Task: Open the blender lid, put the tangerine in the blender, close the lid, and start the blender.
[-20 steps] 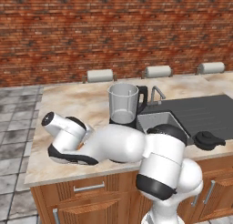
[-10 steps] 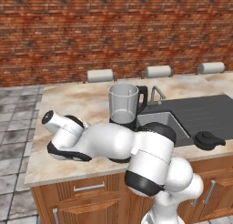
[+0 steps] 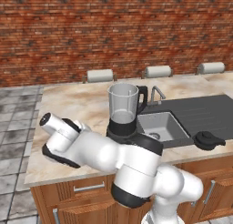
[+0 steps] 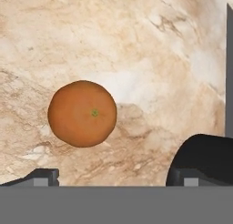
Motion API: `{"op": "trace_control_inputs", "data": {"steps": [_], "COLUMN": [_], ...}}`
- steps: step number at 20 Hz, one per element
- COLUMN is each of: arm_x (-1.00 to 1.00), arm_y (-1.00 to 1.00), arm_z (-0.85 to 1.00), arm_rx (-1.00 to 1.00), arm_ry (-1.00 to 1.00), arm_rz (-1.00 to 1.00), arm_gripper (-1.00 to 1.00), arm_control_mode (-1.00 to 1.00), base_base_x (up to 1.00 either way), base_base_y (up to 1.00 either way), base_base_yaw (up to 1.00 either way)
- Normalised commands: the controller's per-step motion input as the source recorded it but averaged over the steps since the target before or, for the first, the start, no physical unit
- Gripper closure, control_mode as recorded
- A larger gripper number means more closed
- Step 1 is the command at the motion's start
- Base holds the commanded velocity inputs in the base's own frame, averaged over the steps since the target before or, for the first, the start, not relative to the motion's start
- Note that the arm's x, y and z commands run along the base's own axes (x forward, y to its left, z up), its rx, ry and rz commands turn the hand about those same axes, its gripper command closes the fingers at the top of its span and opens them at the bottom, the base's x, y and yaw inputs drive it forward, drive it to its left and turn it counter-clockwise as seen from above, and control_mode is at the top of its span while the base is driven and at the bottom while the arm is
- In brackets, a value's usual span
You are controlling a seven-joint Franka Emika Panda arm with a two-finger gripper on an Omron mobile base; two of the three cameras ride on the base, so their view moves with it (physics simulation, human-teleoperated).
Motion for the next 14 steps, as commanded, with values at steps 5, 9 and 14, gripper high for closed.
{"op": "trace_control_inputs", "data": {"steps": [5, 9, 14], "arm_x": [0.14, 0.21, 0.21], "arm_y": [0.0, 0.0, 0.04], "arm_z": [-0.15, -0.02, -0.11], "arm_rx": [0.0, 0.0, 0.0], "arm_ry": [0.0, 0.0, 0.01], "arm_rz": [0.0, 0.0, 0.0], "arm_gripper": [-1.0, -1.0, -1.0], "arm_control_mode": [-1.0, -1.0, -1.0], "base_base_x": [0.0, 0.0, 0.0], "base_base_y": [0.0, 0.0, 0.0], "base_base_yaw": [0.0, 0.0, 0.0]}}
